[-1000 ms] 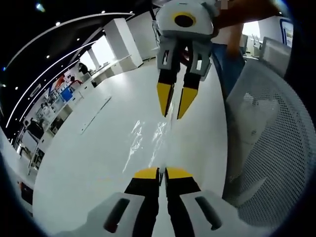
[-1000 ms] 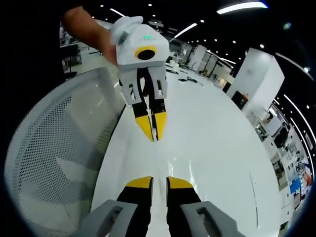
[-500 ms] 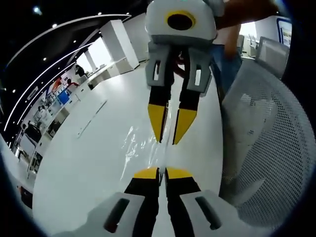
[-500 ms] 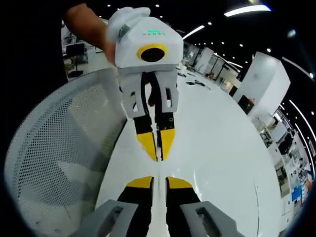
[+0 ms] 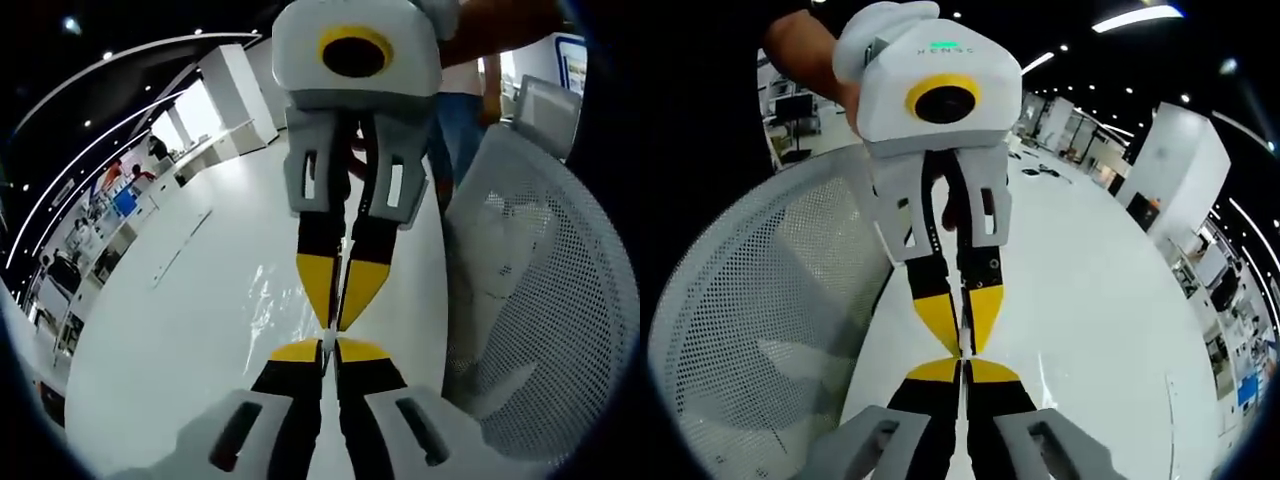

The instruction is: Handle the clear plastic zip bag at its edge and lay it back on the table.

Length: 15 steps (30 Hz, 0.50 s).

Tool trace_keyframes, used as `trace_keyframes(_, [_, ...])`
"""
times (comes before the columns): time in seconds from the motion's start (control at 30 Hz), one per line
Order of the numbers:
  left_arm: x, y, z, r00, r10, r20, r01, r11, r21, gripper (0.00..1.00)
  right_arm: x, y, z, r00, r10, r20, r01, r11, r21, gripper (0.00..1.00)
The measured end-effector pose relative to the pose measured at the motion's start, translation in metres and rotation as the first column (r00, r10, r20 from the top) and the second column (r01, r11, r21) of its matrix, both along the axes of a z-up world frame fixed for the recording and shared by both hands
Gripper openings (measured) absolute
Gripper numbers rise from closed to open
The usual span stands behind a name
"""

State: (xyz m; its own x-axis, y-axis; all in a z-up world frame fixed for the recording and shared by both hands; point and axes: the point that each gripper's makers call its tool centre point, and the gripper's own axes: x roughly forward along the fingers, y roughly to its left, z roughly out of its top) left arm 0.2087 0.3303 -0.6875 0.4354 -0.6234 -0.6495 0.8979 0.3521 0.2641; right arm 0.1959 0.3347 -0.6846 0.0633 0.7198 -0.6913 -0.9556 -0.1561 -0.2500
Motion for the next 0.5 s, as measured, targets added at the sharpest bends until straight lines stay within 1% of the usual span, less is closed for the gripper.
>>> trace_keyframes(0.13, [0.001, 0.001, 0.001, 1.0, -0.003, 0.015, 0.002, 1.0, 0.007, 0.03, 0.0, 0.001, -0.001, 1.0, -0.005, -0.012, 0.005, 1.0, -0.002, 0.0])
trace_keyframes(0.33, [0.002, 0.007, -0.001, 1.0, 0.005, 0.022, -0.006, 1.0, 0.028, 0.08, 0.0, 0.001, -0.003, 1.0, -0.004, -0.008, 0.004, 1.0, -0.014, 0.0])
trace_keyframes(0.5, [0.0, 0.011, -0.002, 1.0, -0.005, 0.014, 0.005, 0.999, 0.043, 0.04, 0.001, 0.0, -0.006, 1.0, -0.006, -0.006, 0.006, 1.0, -0.023, 0.0])
